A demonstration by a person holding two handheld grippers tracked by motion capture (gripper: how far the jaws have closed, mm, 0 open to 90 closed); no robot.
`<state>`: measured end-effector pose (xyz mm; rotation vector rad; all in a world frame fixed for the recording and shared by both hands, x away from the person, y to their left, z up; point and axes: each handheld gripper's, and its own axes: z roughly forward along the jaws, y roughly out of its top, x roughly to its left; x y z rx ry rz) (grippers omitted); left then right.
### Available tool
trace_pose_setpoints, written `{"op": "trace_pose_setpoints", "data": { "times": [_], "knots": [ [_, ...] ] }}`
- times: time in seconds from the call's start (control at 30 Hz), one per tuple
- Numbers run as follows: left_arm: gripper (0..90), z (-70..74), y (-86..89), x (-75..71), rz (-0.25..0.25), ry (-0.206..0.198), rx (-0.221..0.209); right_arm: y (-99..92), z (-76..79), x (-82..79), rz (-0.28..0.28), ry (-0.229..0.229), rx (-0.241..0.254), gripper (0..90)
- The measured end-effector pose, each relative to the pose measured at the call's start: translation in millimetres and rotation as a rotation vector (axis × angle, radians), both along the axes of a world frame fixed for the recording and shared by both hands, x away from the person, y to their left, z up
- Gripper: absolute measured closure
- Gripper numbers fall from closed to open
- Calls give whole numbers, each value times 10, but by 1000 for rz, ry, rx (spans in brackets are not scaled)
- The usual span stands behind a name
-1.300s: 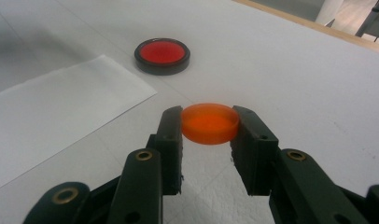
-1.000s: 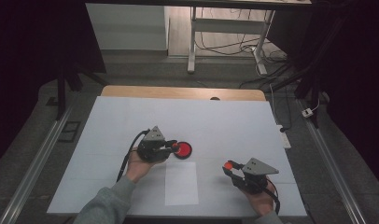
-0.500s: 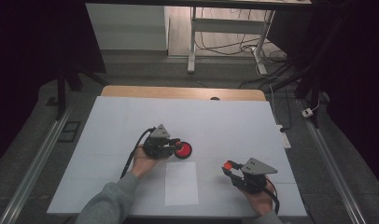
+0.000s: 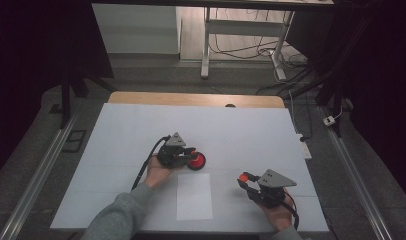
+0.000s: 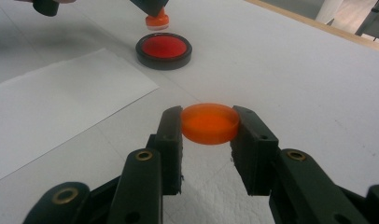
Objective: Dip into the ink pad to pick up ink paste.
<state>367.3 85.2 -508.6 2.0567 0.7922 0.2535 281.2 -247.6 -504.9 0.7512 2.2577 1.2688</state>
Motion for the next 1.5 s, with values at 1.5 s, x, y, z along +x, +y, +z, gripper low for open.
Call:
{"op": "trace_pose_setpoints", "data": {
  "times": [1.5],
  "knots": [
    [728, -181, -105, 43, -3, -28, 80, 28, -17, -3, 6, 10, -4, 641]
  ]
}}
